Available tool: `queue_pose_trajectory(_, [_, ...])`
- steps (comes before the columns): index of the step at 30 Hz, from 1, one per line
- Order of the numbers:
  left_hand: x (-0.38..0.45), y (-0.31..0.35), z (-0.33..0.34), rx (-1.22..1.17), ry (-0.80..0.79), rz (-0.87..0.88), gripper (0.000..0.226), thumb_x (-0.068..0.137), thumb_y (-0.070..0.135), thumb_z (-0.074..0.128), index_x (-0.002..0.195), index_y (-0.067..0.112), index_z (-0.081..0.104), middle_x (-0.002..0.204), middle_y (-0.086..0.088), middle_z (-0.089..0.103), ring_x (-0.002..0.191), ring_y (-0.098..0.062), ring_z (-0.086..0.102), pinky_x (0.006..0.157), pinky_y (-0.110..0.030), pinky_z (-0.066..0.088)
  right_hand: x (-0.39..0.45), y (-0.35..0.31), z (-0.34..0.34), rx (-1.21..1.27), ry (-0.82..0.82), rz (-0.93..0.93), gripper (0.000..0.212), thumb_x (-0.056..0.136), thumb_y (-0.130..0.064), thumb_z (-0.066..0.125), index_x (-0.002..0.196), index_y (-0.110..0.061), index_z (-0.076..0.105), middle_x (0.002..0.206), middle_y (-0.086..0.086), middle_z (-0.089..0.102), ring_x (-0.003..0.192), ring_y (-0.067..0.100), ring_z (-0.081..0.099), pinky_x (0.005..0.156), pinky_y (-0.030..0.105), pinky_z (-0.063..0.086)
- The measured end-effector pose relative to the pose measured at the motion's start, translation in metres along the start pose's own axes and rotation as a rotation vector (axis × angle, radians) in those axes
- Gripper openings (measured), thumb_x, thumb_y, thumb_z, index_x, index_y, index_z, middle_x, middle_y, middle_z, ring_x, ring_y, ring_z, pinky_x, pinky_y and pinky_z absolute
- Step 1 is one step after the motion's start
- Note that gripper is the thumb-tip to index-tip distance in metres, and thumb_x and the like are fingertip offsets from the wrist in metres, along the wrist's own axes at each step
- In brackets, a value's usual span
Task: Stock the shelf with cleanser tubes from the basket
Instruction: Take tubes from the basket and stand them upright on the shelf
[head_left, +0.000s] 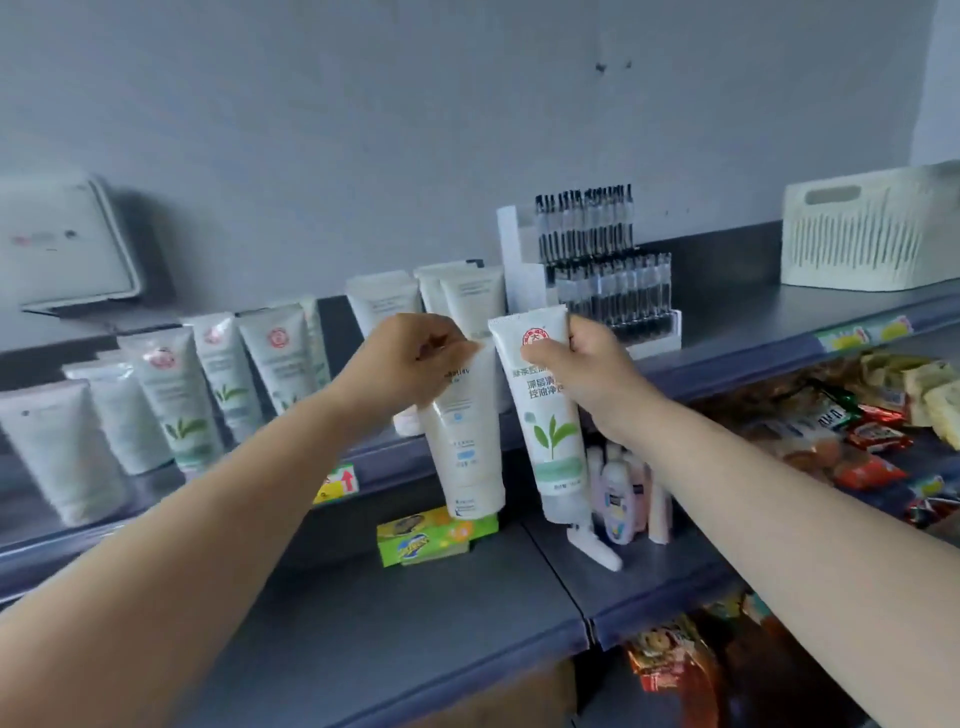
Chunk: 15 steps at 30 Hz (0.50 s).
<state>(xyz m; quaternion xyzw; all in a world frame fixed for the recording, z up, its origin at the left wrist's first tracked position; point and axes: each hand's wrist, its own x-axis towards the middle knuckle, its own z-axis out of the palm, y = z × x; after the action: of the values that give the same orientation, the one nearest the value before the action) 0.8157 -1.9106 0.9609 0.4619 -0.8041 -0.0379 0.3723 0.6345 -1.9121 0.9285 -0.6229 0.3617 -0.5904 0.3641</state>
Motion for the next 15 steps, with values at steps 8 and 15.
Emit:
queue_pose_trajectory(8, [-0.036, -0.062, -0.125, 0.084, 0.138, -0.048, 0.030, 0.091, 0.027, 0.059, 0.071, 0.004, 0.061, 0.054, -0.001, 0.054, 0.047, -0.008, 0.044, 0.054, -0.020, 0.039, 0.030, -0.046, 0.119, 0.156, -0.212, -0.063, 0.016, 0.085, -0.002, 0.058, 0.080, -0.017, 0.060, 0.073, -0.006, 0.068, 0.060, 0.001, 0.065, 0.061, 0.018, 0.054])
queue_pose_trajectory(15, [-0.064, -0.106, -0.218, 0.188, 0.247, -0.049, 0.023, 0.089, 0.020, 0.060, 0.067, 0.015, 0.061, 0.055, 0.009, 0.053, 0.046, 0.002, 0.044, 0.051, -0.009, 0.035, 0.045, -0.079, 0.212, 0.215, -0.288, -0.129, 0.016, 0.085, -0.002, 0.058, 0.076, -0.015, 0.059, 0.059, -0.010, 0.067, 0.056, 0.005, 0.064, 0.057, 0.020, 0.052])
